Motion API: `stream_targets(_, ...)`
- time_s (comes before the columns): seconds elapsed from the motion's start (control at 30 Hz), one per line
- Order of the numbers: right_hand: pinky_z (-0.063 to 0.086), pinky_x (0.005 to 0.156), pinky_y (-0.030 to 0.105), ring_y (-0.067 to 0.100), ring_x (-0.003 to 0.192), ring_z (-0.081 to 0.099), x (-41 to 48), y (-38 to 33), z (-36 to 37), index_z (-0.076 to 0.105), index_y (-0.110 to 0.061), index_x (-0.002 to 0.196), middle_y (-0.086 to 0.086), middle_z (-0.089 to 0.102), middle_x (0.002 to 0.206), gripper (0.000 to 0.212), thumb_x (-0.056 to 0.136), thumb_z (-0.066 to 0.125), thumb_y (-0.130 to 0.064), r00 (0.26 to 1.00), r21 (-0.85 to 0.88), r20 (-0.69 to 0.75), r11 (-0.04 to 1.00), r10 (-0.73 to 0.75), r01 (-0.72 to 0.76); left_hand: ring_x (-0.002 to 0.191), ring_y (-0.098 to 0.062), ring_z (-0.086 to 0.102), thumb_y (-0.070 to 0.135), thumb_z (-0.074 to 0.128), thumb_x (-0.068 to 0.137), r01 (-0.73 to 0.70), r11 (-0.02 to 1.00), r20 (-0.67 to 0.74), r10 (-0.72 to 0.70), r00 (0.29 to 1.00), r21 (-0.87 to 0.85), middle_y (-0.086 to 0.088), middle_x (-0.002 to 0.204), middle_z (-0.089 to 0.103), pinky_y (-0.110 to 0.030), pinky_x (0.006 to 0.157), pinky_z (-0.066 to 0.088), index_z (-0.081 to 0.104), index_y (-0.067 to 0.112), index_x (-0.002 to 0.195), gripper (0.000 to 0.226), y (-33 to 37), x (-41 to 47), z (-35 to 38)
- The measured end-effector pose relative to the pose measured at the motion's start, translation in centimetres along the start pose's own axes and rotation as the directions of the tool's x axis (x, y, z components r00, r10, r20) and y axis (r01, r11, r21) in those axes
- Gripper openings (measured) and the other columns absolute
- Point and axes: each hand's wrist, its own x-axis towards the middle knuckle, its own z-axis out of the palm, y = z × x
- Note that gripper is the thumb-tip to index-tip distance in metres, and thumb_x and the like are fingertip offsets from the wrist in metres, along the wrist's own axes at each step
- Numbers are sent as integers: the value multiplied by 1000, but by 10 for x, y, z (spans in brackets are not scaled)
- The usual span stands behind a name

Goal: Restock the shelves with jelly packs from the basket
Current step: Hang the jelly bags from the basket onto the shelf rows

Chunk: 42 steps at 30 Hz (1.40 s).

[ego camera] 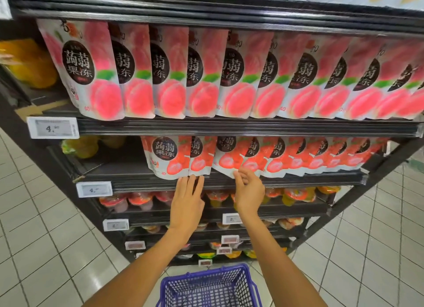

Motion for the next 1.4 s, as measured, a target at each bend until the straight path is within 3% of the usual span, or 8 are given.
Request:
stream_targets(0.27, 43, 64, 30, 27, 74, 69, 16, 9, 2, 71, -21, 109, 7, 74, 74, 18, 97, 58, -23, 990, -207, 72, 969, -123, 136, 120, -41, 54, 14, 80, 64, 52, 998, 0, -52, 999, 41, -23, 126, 57, -54, 111, 36, 51, 18, 140, 81, 12, 6, 3)
stream_targets(0.53, 54, 62, 36, 27, 61, 68, 21, 19, 6, 71, -18, 108, 8, 71, 68, 18, 97, 60, -27, 977, -150, 136, 971, -166, 186, 120, -41, 55, 13, 85, 58, 146, 988, -65, -143, 988, 40, -26, 122, 60, -55, 108, 40, 61, 16, 131, 77, 23, 10, 12)
stream_targets(0.67, 49, 59, 32, 25, 64, 69, 15, 17, 3, 72, -23, 109, 6, 73, 71, 20, 97, 58, -32, 975, -190, 107, 959, -193, 210, 122, -38, 42, 14, 85, 57, 151, 988, -112, -149, 983, 12, -25, 122, 58, -53, 106, 42, 61, 17, 130, 77, 22, 9, 8)
stream_targets(0.9, 51, 62, 32, 23, 71, 71, 8, 12, -3, 73, -28, 108, 0, 76, 80, 20, 95, 60, -36, 992, -240, 38, 963, -118, 124, 123, -36, 43, 20, 87, 57, 87, 996, -80, -89, 993, -23, -21, 123, 56, -53, 108, 41, 53, 19, 139, 89, 11, 4, 7)
stream_targets(1.03, 56, 74, 38, 20, 80, 72, 8, 3, -6, 71, -28, 111, -7, 75, 99, 23, 95, 60, -40, 998, -216, 62, 975, -27, 40, 125, -37, 46, 23, 84, 64, 106, 994, -71, -109, 992, -35, -21, 128, 56, -50, 109, 40, 52, 20, 140, 83, 14, 1, 0)
stream_targets(1.17, 56, 79, 40, 18, 87, 72, 6, -6, -10, 70, -26, 113, -8, 74, 103, 24, 95, 61, -38, 995, -186, 95, 982, 33, -15, 124, -35, 46, 15, 72, 75, 133, 957, -54, -152, 987, -259, -19, 129, 53, -50, 107, 41, 51, 16, 139, 67, 26, -3, -17)
stream_targets(1.27, 56, 76, 38, 17, 85, 71, 5, -8, -15, 71, -25, 110, -9, 75, 100, 22, 95, 60, -37, 995, -196, 88, 980, 54, -36, 126, -28, 43, 11, 66, 79, 8, 907, -58, -36, 998, -420, -11, 132, 49, -43, 108, 41, 49, 15, 138, 62, 39, -3, -28)
stream_targets(1.4, 56, 69, 38, 17, 75, 70, 8, -5, -28, 66, -21, 107, -6, 74, 94, 22, 95, 59, -37, 996, -117, -78, 991, 51, -60, 131, -16, 32, 7, 53, 87, -49, 755, -57, 16, 998, -654, -1, 137, 44, -31, 109, 38, 47, 15, 139, 53, 58, 10, -29)
